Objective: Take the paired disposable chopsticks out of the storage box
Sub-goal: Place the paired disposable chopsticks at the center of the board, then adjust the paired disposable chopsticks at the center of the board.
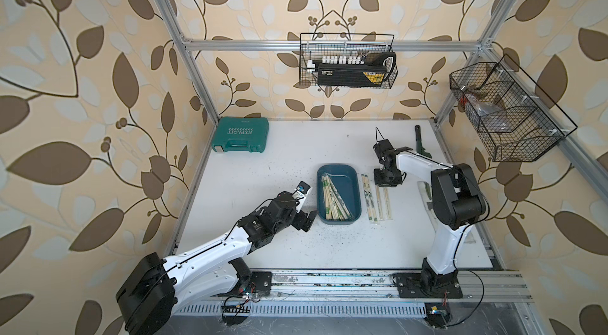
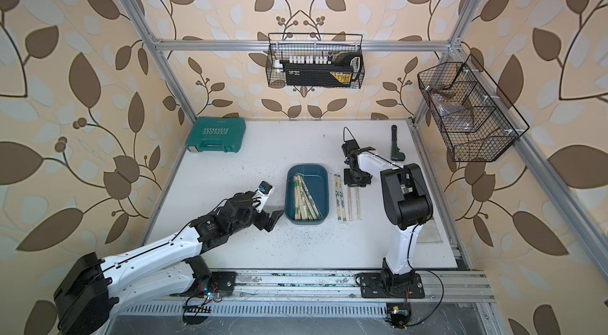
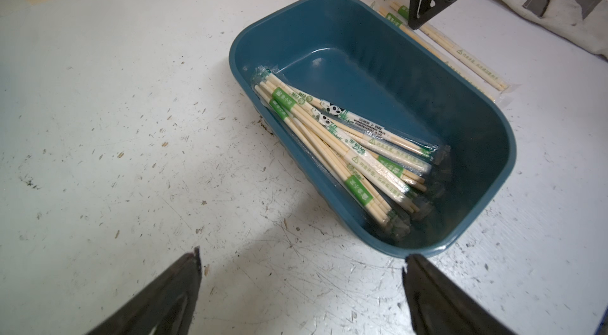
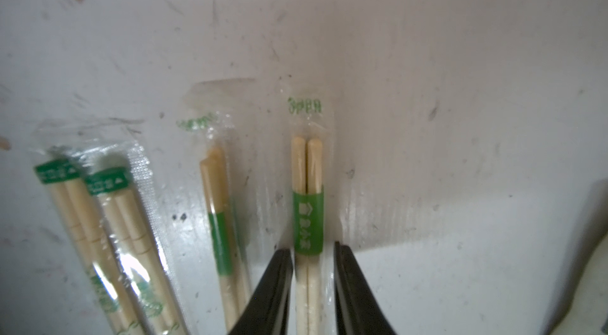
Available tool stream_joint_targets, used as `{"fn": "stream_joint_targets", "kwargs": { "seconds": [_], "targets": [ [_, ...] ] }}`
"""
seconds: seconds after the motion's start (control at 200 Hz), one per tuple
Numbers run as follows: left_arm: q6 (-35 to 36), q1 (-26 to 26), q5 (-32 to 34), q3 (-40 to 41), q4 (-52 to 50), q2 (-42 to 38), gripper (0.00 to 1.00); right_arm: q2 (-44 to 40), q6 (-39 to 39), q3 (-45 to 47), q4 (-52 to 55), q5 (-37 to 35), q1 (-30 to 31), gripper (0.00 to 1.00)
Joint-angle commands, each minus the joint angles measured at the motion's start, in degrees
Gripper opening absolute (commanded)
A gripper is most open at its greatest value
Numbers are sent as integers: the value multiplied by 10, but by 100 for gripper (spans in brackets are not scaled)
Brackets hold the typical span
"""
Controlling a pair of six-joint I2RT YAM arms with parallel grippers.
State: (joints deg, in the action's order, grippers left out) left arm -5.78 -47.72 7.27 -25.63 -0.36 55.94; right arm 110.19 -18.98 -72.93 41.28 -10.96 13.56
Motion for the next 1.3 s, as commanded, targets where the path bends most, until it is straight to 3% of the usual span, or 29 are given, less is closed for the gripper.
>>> {"fn": "stream_joint_targets", "kwargs": {
  "seconds": [0.0, 0.495, 0.705, 1.295],
  "targets": [
    [12, -5, -9, -24, 10, 1, 99, -11, -1, -4, 28, 8, 8, 26],
    [13, -5, -11, -26, 11, 4, 99, -87, -7, -38, 101, -10, 27, 30],
    [12, -5, -9, -26, 11, 2, 99, -108, -20, -21, 84, 43, 55, 30],
    [13, -5, -10, -27, 10, 6, 99, 2, -21, -46, 50, 41, 86, 28]
  ]
}}
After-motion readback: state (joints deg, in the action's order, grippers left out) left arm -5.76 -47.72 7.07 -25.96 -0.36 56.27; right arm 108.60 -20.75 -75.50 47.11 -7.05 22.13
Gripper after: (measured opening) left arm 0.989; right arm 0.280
